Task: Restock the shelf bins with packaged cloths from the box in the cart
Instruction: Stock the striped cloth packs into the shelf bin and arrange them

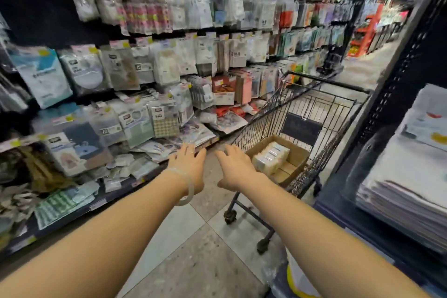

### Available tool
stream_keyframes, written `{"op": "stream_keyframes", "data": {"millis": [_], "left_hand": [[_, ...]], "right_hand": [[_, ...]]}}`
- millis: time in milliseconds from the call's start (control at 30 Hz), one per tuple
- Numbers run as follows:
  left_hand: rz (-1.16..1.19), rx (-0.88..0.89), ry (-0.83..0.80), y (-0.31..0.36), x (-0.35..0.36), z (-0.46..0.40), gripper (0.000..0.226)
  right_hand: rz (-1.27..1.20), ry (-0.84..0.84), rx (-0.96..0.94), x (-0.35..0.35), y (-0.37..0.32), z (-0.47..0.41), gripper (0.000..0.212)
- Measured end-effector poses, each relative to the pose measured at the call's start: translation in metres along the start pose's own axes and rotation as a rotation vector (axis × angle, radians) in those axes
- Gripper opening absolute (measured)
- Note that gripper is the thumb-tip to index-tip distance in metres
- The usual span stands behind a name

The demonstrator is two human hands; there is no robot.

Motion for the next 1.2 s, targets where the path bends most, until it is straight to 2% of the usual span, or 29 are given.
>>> {"op": "stream_keyframes", "data": {"millis": [167, 333, 433, 533, 667, 800, 900, 1033, 1200], "left_hand": [[0.001, 0.098, -0.087, 0.013, 0.018, -0.095, 0.084], [-0.037, 0.232, -0.132, 0.031, 0.029, -0.205, 0.077], [-0.015, 0.287, -0.194, 0.040, 0.034, -0.273, 0.075], [0.002, 0.349, -0.257, 0.055, 0.035, -0.332, 0.087], [0.024, 0.396, -0.335, 0.075, 0.051, -0.395, 0.072], [0.009, 0.443, -0.435, 0.100, 0.086, -0.439, 0.067], [0.030, 0.466, -0.486, 0.119, 0.115, -0.471, 0.057], [0.071, 0.428, -0.557, 0.133, 0.163, -0.521, 0.057], [0.180, 0.283, -0.704, 0.141, 0.214, -0.570, 0.053]], "right_hand": [[-0.042, -0.082, 0.108, 0.038, 0.050, -0.068, 0.062], [-0.105, -0.097, 0.238, 0.063, 0.108, -0.146, 0.054], [-0.150, -0.146, 0.346, 0.081, 0.150, -0.190, 0.057], [-0.188, -0.183, 0.459, 0.099, 0.197, -0.223, 0.059], [-0.205, -0.290, 0.587, 0.146, 0.246, -0.241, 0.061], [-0.272, -0.387, 0.687, 0.196, 0.285, -0.249, 0.069], [-0.325, -0.459, 0.700, 0.233, 0.314, -0.263, 0.074], [-0.405, -0.526, 0.674, 0.298, 0.347, -0.300, 0.063], [-0.477, -0.627, 0.581, 0.384, 0.358, -0.338, 0.050]]}}
Point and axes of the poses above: each hand's wrist, its own z-axis away from the middle knuckle, its own x-axis out of the palm, y = z × x, the point moved 9 cm from there along -z, towards the middle knuckle, and after that the axes turned 12 degrees about z, right-handed, at the moved point
